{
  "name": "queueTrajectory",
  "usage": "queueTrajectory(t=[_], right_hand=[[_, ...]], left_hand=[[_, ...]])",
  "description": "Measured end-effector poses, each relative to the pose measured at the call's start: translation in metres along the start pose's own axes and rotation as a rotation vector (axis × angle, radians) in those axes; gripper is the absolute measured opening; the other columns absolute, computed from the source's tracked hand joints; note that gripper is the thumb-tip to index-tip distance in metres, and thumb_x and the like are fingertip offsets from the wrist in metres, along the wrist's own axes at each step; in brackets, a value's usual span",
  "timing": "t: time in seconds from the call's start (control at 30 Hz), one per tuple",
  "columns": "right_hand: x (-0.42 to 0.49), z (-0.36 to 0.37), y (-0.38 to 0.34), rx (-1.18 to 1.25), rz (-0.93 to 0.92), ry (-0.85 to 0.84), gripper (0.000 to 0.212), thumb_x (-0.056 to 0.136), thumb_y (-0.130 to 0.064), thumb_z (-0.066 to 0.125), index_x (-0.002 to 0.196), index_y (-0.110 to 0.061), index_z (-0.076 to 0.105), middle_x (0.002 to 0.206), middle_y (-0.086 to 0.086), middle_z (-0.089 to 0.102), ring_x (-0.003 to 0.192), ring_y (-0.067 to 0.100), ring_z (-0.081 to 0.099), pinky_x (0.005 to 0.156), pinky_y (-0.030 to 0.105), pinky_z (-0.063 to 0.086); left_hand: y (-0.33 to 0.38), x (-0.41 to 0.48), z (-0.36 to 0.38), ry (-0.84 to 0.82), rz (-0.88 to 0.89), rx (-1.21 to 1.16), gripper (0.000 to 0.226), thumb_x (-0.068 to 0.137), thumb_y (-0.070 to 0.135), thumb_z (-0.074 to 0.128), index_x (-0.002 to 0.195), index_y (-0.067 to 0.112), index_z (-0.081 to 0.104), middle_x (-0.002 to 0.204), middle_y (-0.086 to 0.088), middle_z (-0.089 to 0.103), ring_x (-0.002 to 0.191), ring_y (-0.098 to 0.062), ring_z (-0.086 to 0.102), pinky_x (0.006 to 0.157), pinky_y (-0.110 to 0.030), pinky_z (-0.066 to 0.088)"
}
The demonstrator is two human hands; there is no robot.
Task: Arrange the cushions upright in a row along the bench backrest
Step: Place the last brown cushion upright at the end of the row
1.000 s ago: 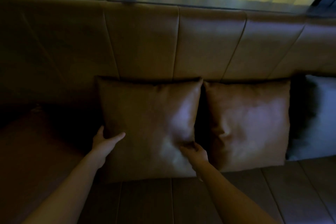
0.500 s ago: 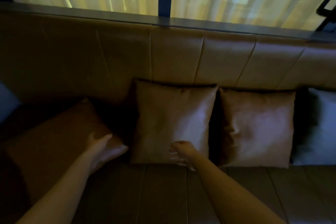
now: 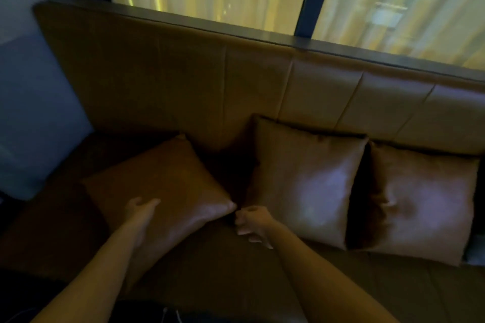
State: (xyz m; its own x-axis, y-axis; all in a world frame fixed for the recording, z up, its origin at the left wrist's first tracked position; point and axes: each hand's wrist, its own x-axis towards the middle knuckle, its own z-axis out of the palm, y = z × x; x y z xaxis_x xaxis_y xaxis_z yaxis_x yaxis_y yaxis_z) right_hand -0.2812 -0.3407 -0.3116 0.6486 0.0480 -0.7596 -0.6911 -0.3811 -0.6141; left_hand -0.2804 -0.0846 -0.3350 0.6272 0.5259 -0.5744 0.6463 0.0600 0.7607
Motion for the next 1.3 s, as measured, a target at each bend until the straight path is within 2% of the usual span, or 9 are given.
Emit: queueTrajectory(t=[0.2, 0.3, 0.37, 0.5, 0.67, 0.8, 1.03, 1.2, 1.3], right_hand=[[0.032, 0.103, -0.026, -0.135, -0.017, -0.011, 0.036, 0.099, -0.022, 0.046, 0.13, -0.004, 0.051, 0.095, 0.004, 0.053, 0.077, 0.012, 0.051, 0.057, 0.019, 0.037], [0.044, 0.134, -0.036, -0.147, 0.002, -0.03, 0.046, 0.1, -0.022, 0.047, 0.142, -0.003, 0.041, 0.13, 0.014, 0.053, 0.108, 0.022, 0.059, 0.086, 0.028, 0.05], [0.05, 0.144, -0.042, -0.166, 0.005, -0.011, 0.047, 0.1, -0.024, 0.047, 0.141, -0.001, 0.042, 0.145, 0.018, 0.045, 0.13, 0.031, 0.048, 0.106, 0.038, 0.042], [0.076, 0.142, -0.048, -0.159, 0.02, 0.062, 0.062, 0.098, -0.03, 0.049, 0.15, -0.006, 0.026, 0.149, 0.018, 0.039, 0.134, 0.031, 0.044, 0.105, 0.035, 0.041], [0.215, 0.106, -0.014, -0.26, -0.039, 0.16, 0.117, 0.046, -0.089, 0.057, 0.147, -0.037, 0.028, 0.154, 0.005, 0.034, 0.14, 0.031, 0.038, 0.109, 0.052, 0.038], [0.2, 0.105, -0.05, -0.154, 0.004, 0.179, 0.099, 0.073, -0.051, 0.073, 0.153, -0.033, 0.018, 0.16, 0.011, 0.015, 0.145, 0.037, 0.025, 0.112, 0.054, 0.034], [0.227, 0.081, -0.068, -0.205, 0.089, 0.123, 0.112, 0.065, -0.072, 0.066, 0.155, -0.029, 0.014, 0.16, 0.007, 0.02, 0.143, 0.033, 0.03, 0.113, 0.047, 0.03], [0.238, 0.089, -0.068, -0.042, 0.147, 0.115, 0.142, 0.035, -0.072, 0.08, 0.154, -0.03, 0.014, 0.16, 0.008, 0.019, 0.143, 0.035, 0.03, 0.11, 0.049, 0.036], [0.228, 0.094, -0.056, 0.023, 0.173, 0.126, 0.134, 0.045, -0.065, 0.083, 0.154, -0.028, 0.014, 0.16, 0.01, 0.019, 0.142, 0.036, 0.031, 0.108, 0.051, 0.037]], left_hand=[[-0.011, 0.062, -0.099, -0.188, -0.121, 0.08, 0.068, 0.093, 0.026, 0.057, 0.151, 0.012, 0.025, 0.155, -0.014, 0.031, 0.139, -0.036, 0.033, 0.109, -0.048, 0.029], [-0.019, 0.085, -0.125, -0.211, -0.133, 0.122, 0.074, 0.091, 0.032, 0.06, 0.152, 0.015, 0.022, 0.157, -0.012, 0.027, 0.141, -0.035, 0.03, 0.112, -0.048, 0.026], [-0.027, 0.097, -0.13, -0.236, -0.159, 0.137, 0.078, 0.09, 0.034, 0.061, 0.153, 0.016, 0.019, 0.158, -0.012, 0.025, 0.142, -0.034, 0.028, 0.114, -0.049, 0.025], [-0.044, 0.117, -0.122, -0.304, -0.213, 0.137, 0.086, 0.087, 0.035, 0.063, 0.154, 0.017, 0.013, 0.159, -0.012, 0.021, 0.144, -0.033, 0.025, 0.115, -0.051, 0.023], [-0.05, 0.153, -0.103, -0.269, -0.241, 0.128, 0.099, 0.08, 0.038, 0.071, 0.154, 0.025, 0.007, 0.159, -0.013, 0.019, 0.143, -0.037, 0.025, 0.11, -0.058, 0.027], [-0.054, 0.182, -0.088, -0.279, -0.261, 0.085, 0.11, 0.071, 0.038, 0.077, 0.153, 0.028, 0.005, 0.16, -0.012, 0.018, 0.143, -0.042, 0.022, 0.103, -0.069, 0.03], [-0.059, 0.215, -0.083, -0.355, -0.404, 0.089, 0.119, 0.051, 0.031, 0.082, 0.151, 0.031, 0.018, 0.157, -0.013, 0.022, 0.141, -0.046, 0.022, 0.095, -0.073, 0.037], [-0.059, 0.222, -0.082, -0.337, -0.345, 0.059, 0.119, 0.053, 0.026, 0.084, 0.15, 0.038, 0.015, 0.156, -0.01, 0.026, 0.14, -0.043, 0.026, 0.096, -0.073, 0.034], [-0.047, 0.219, -0.085, -0.337, -0.243, 0.071, 0.122, 0.049, 0.025, 0.085, 0.15, 0.038, 0.018, 0.155, -0.01, 0.03, 0.139, -0.042, 0.03, 0.096, -0.072, 0.035]])
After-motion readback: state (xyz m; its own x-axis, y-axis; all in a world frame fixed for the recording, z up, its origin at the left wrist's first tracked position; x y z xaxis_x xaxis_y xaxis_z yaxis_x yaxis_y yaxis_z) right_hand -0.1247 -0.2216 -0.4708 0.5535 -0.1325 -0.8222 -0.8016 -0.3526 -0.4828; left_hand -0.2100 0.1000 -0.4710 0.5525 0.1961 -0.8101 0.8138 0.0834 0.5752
